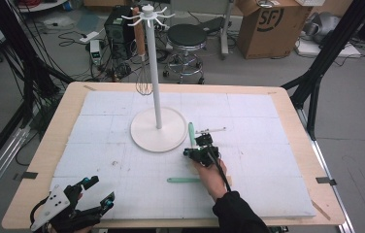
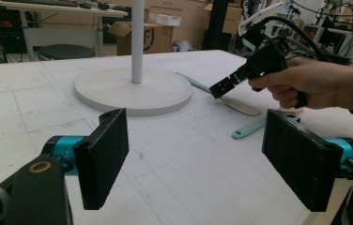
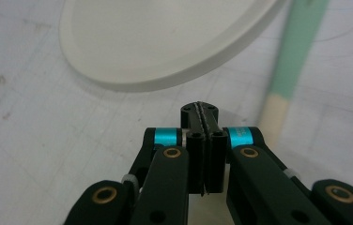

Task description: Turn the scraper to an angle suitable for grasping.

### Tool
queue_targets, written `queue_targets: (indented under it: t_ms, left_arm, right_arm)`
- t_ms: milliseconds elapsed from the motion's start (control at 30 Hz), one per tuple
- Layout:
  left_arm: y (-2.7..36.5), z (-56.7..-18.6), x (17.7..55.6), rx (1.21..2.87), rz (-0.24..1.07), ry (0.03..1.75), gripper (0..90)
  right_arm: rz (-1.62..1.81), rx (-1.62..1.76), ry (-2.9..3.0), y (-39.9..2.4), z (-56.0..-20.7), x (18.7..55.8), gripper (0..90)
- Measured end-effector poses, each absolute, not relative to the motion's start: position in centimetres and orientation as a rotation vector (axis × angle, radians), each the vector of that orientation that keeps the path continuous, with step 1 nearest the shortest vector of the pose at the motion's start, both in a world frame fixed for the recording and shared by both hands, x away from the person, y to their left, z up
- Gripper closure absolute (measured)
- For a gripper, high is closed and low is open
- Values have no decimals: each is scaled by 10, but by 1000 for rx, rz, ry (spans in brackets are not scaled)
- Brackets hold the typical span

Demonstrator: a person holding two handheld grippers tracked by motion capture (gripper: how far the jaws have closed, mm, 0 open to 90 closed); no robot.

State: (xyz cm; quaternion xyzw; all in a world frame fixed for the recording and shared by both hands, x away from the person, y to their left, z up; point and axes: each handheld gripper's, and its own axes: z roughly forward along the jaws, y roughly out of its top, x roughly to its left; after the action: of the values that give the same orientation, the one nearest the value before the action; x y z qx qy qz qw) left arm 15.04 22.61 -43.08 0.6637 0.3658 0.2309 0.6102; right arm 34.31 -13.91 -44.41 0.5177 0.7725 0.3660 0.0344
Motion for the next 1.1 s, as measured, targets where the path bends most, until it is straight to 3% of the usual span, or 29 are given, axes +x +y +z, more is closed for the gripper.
queue_targets:
  t_ms: [733,967,1100]
  left_arm:
    - [223,-431,151,1540,533,837,237]
    - [222,-431,152,1543,531,836,238]
    - [220,-432,153,1548,528,835,238]
  right_arm:
    - [926,1588,2301,-169,-442,343,900]
    - [1155,1739,2160,-210,-439,342,900]
    - [1133,1660,2252,-201,-438,335,900]
